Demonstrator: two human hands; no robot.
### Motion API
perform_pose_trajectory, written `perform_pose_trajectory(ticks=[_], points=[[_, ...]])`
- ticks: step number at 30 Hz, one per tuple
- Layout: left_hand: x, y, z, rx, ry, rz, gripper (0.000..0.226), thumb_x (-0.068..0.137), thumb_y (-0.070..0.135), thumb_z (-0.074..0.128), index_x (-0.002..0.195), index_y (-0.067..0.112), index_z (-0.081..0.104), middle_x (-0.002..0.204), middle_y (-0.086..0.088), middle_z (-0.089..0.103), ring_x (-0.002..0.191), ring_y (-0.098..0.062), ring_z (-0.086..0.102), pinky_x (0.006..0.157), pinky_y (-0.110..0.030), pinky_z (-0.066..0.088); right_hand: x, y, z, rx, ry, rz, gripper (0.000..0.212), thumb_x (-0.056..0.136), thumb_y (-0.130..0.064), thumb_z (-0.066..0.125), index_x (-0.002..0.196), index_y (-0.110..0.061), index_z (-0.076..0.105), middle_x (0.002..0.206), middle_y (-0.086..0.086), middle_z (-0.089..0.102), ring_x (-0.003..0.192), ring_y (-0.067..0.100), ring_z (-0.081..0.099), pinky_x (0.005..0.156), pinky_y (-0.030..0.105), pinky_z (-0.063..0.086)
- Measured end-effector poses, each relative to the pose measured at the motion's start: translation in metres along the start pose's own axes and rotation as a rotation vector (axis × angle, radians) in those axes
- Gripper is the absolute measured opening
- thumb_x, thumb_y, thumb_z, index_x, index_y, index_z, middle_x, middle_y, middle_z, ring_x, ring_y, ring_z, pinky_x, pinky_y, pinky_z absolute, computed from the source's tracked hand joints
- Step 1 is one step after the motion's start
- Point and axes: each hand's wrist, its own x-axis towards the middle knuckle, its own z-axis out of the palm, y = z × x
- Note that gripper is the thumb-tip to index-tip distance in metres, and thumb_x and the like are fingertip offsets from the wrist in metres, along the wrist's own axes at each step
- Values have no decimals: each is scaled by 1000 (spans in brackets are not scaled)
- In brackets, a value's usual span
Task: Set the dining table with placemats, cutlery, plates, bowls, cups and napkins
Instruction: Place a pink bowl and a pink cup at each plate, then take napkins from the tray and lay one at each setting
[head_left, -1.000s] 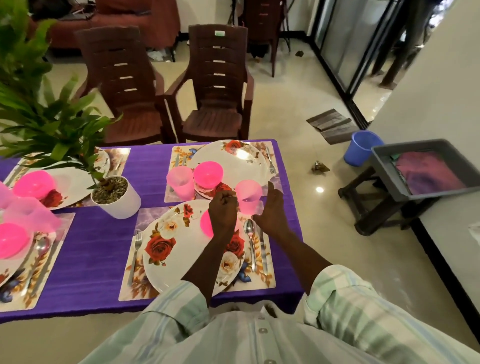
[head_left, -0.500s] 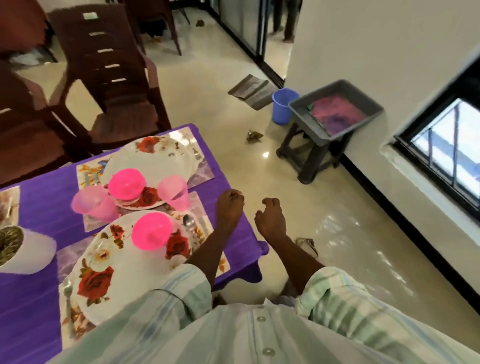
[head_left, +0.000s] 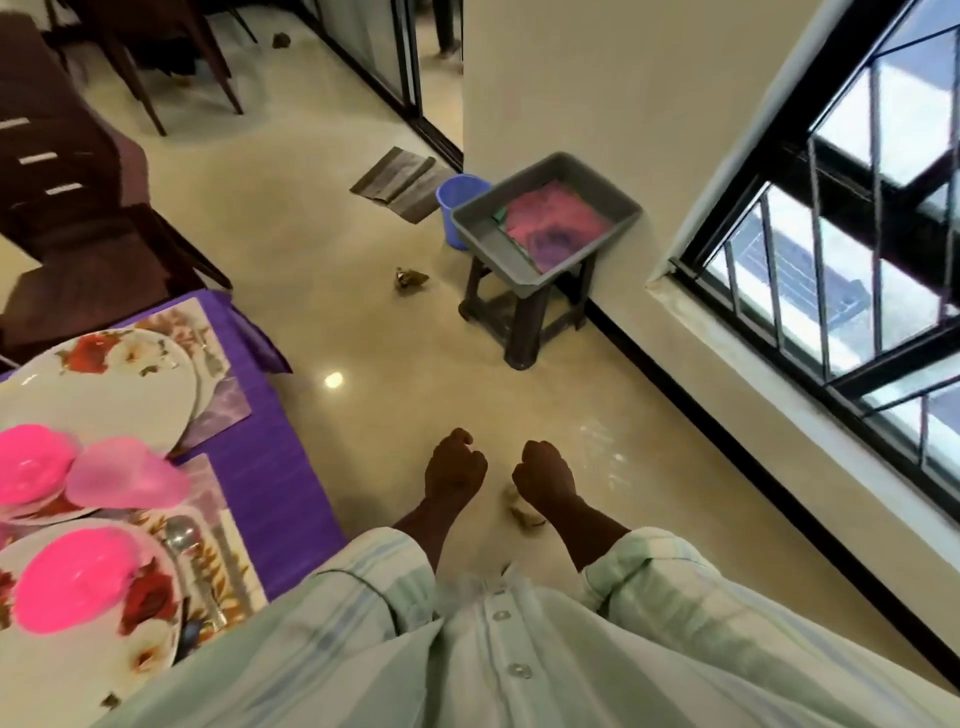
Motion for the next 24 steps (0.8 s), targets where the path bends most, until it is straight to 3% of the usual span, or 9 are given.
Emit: perform_pose_trajectory(ticks=[5,15,19,24], points=[[33,40,10,69,-39,45,33,90,19,53,123,12,53,122,-9,61,116,-29,53,92,-36,43,31,20,-21,27,17,12,23,92,-17,47,111,-7,54,114,11,54,107,30,55,80,30,40],[145,78,12,135,-68,98,36,91,20,54,125,10,52,128,-10,58,119,-28,52,97,-37,41,138,17,-59,18,77,9,20,93,-21,48,107,-8,55,108,9,55,98,26,56,73,27,38],[223,95,-10,187,-83,134,37,91,19,53,127,11,51,130,-10,56,120,-27,51,97,-35,40,206,-4,-80,78,92,70,18,91,-19,50,104,-8,57,106,9,57,96,27,58,69,25,35],[335,135,-66,172,-29,137,34,88,17,54,121,9,54,122,-12,61,114,-31,55,90,-35,44,301,-71,-119,239,165,161,24,88,-15,53,110,-10,61,109,9,64,97,28,63,71,26,42]])
